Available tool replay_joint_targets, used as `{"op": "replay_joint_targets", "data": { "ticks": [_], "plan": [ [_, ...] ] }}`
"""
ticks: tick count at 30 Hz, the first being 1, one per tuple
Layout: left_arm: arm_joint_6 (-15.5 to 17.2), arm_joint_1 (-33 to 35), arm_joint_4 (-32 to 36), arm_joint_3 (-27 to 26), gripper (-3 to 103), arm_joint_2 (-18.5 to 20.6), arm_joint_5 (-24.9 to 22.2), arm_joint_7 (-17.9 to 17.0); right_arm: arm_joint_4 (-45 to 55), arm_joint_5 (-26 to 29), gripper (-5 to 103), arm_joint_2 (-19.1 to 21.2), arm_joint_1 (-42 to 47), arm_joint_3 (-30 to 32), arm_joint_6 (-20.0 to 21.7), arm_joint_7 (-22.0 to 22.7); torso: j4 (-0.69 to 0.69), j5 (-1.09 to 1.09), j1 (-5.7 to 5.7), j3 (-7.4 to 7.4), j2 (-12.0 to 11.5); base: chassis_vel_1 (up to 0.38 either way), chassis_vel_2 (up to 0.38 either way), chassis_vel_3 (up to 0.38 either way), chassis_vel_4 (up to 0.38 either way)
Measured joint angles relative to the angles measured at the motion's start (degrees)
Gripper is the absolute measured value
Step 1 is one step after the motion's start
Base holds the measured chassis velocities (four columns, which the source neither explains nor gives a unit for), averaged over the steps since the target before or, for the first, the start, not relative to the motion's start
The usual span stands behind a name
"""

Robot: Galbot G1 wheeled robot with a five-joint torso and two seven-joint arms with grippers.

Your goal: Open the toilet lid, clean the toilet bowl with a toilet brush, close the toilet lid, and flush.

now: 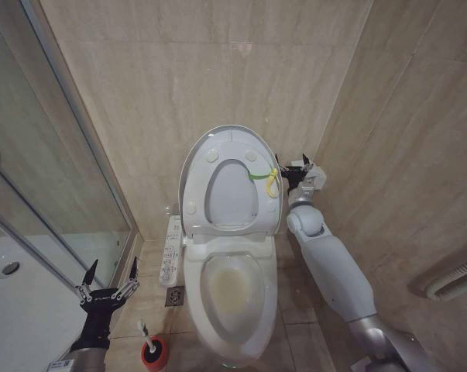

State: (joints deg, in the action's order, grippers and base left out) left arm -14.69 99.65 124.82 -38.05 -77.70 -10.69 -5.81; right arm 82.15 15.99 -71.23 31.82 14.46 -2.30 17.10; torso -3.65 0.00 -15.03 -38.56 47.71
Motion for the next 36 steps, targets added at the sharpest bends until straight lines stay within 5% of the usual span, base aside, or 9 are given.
{"op": "replay_joint_targets", "data": {
  "ticks": [36],
  "plan": [
    [0.0,0.0,0.0,0.0,96,0.0,0.0,0.0,15.1,2.9,100,10.2,21.0,2.8,-4.0,-3.0,0.0,0.0,0.0,0.0,0.0,0.0,0.0,0.0,0.0]
  ]
}}
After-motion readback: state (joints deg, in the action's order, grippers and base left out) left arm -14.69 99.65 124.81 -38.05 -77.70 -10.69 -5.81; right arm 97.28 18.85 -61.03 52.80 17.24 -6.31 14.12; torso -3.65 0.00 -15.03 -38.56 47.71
